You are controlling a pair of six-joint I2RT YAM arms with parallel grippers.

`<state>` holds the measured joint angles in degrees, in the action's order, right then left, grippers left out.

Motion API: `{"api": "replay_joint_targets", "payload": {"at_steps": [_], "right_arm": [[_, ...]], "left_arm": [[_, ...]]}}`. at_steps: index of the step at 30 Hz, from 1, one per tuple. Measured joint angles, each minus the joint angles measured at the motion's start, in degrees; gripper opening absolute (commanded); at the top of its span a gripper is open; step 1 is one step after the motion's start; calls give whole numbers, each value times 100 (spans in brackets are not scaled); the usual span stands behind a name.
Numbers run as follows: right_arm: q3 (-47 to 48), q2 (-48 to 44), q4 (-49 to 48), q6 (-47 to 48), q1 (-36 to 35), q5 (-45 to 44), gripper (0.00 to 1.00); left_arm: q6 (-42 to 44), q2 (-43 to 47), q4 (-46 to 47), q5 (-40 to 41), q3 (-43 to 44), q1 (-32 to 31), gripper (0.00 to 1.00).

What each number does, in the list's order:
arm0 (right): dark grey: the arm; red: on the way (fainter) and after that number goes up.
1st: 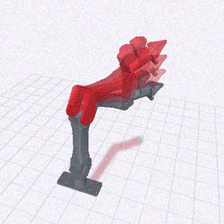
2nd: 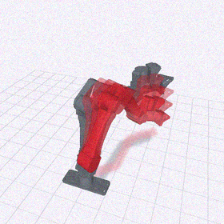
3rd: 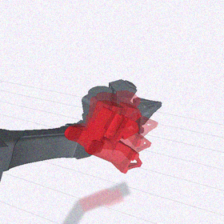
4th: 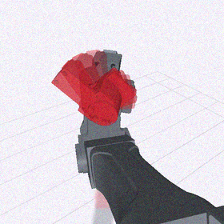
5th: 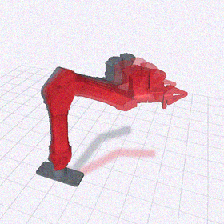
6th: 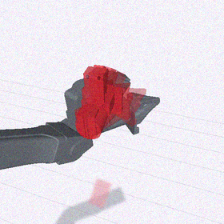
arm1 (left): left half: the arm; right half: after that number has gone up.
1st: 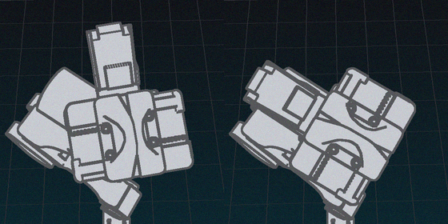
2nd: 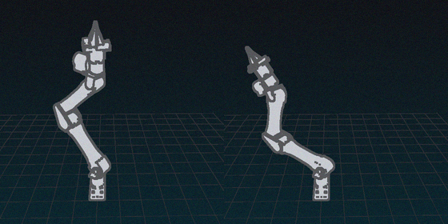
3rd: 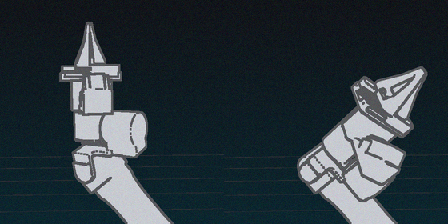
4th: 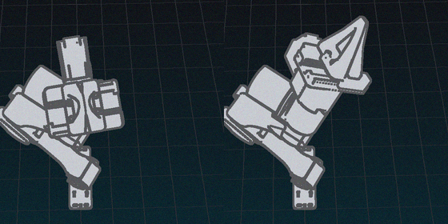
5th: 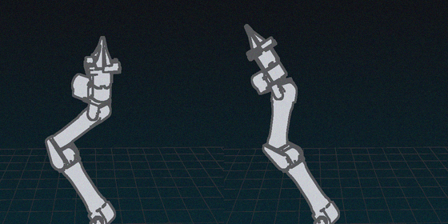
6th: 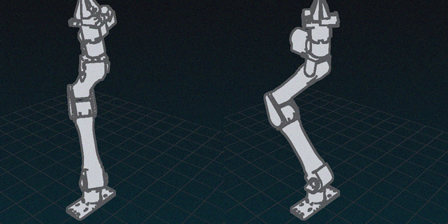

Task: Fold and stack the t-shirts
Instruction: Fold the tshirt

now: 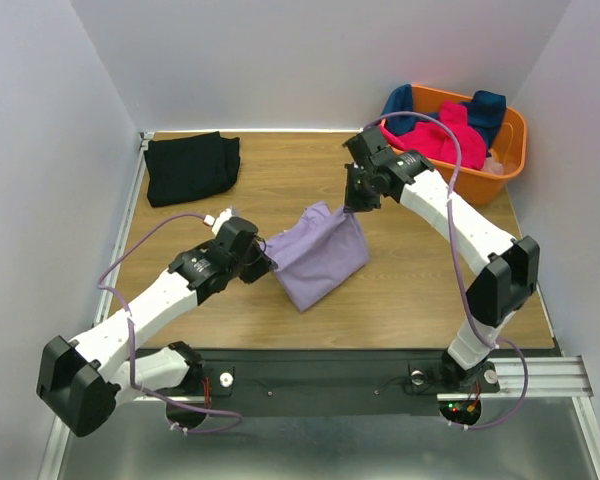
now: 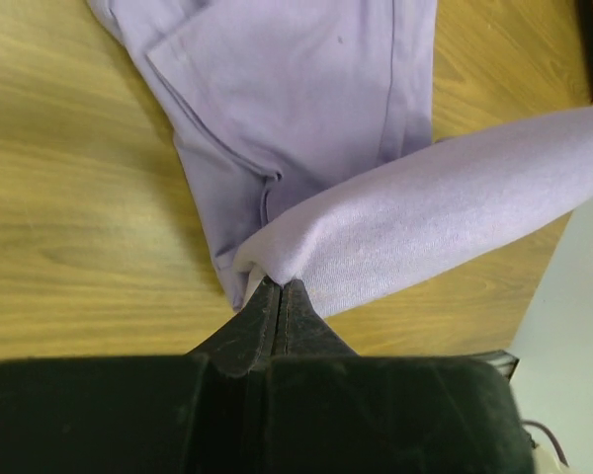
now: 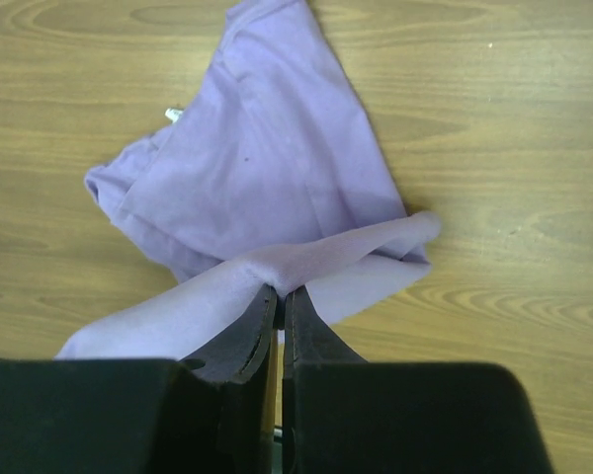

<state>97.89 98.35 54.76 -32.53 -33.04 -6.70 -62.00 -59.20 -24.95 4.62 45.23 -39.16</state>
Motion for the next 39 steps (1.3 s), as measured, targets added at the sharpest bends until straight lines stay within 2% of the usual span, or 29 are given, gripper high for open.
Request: {"api": "replay_joint_targets", "payload": {"at_steps": [15,39], "right_arm": [[1322,1255,-59,396,203,197,0],[2312,2601,-168,708,313,461,0]], "left_arm": [[811,-811,448,-723,330,1016,0],[1517,-2013,804,-999,625,1749,0]]}}
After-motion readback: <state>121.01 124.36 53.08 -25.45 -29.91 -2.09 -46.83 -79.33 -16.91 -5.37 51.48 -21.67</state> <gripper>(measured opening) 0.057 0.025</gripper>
